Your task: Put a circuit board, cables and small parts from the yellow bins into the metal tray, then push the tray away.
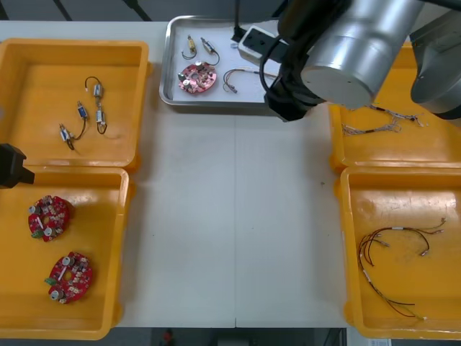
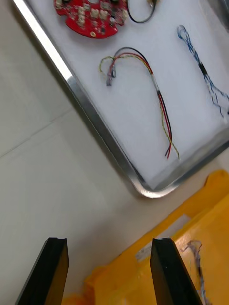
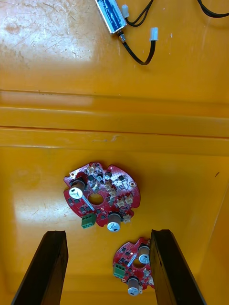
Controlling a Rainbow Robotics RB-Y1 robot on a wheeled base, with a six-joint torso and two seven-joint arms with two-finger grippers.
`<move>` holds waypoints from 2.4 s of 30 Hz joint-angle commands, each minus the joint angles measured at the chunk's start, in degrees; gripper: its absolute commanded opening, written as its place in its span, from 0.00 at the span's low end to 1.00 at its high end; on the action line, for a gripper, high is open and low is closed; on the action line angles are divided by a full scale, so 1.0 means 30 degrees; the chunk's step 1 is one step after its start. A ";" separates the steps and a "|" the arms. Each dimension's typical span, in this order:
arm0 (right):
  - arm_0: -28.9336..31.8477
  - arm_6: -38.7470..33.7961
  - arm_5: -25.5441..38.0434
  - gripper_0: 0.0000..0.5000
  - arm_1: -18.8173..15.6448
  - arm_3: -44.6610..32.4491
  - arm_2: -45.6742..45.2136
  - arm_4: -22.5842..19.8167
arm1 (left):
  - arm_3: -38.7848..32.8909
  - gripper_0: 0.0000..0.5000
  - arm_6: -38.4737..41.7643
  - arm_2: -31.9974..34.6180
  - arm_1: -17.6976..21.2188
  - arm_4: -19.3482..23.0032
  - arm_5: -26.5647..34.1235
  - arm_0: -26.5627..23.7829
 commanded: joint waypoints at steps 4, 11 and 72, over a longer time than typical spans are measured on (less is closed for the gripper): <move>0.1713 -0.2082 0.1232 1.00 -0.2789 -0.1982 -0.2120 -0.0881 | -0.0339 1.00 -0.0666 0.0005 0.0962 -0.0175 -0.0122 0.0327; 0.4057 -0.2141 0.2550 1.00 -0.4635 -0.2948 -0.4903 -0.2317 | -0.0339 1.00 -0.0666 0.0005 0.0962 -0.0175 -0.0122 0.0327; 1.8207 -0.5568 0.3693 1.00 -0.3961 -0.3153 -1.9376 -0.5745 | -0.0339 1.00 -0.0666 0.0005 0.0962 -0.0175 -0.0122 0.0327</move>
